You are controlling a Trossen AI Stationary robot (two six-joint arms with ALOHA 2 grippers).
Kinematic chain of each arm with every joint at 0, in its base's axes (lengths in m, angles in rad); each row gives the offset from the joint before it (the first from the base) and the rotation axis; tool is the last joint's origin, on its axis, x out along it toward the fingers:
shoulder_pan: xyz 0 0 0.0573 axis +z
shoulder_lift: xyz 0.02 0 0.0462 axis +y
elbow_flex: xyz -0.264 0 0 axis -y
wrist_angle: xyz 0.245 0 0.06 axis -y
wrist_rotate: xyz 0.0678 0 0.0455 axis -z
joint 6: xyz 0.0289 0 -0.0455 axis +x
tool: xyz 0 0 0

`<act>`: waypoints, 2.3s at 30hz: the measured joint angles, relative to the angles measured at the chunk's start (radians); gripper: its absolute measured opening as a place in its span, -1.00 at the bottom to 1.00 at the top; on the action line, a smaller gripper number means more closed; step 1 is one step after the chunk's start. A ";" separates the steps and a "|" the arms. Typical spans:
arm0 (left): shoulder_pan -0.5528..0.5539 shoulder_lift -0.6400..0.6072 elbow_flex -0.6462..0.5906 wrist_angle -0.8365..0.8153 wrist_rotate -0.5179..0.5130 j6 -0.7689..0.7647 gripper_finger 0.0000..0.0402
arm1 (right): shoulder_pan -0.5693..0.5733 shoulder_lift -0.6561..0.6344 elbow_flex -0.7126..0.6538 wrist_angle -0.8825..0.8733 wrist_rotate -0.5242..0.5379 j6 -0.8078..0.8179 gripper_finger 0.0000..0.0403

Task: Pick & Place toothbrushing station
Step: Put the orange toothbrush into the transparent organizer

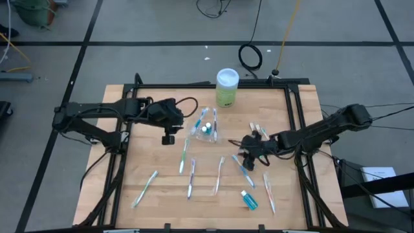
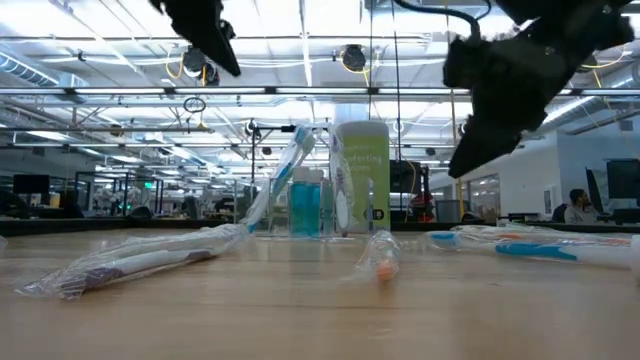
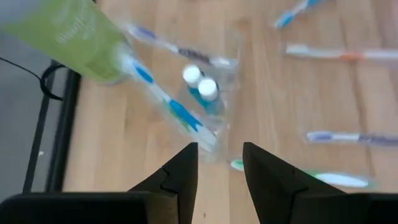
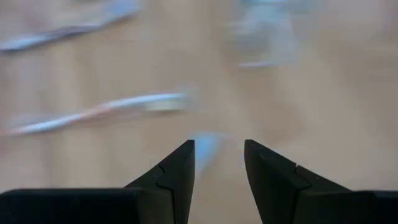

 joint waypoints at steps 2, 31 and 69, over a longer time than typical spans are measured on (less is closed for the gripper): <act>0.002 0.000 -0.064 0.041 0.012 0.016 -0.35 | -0.001 -0.037 0.000 -0.132 0.108 0.052 -0.35; 0.159 -0.014 -0.457 0.678 0.248 0.121 -0.35 | -0.235 0.096 -0.244 0.099 0.161 0.201 -0.54; 0.015 -0.155 -0.456 0.662 0.242 0.006 -0.35 | -0.268 0.535 -0.040 1.681 0.095 -0.566 -0.93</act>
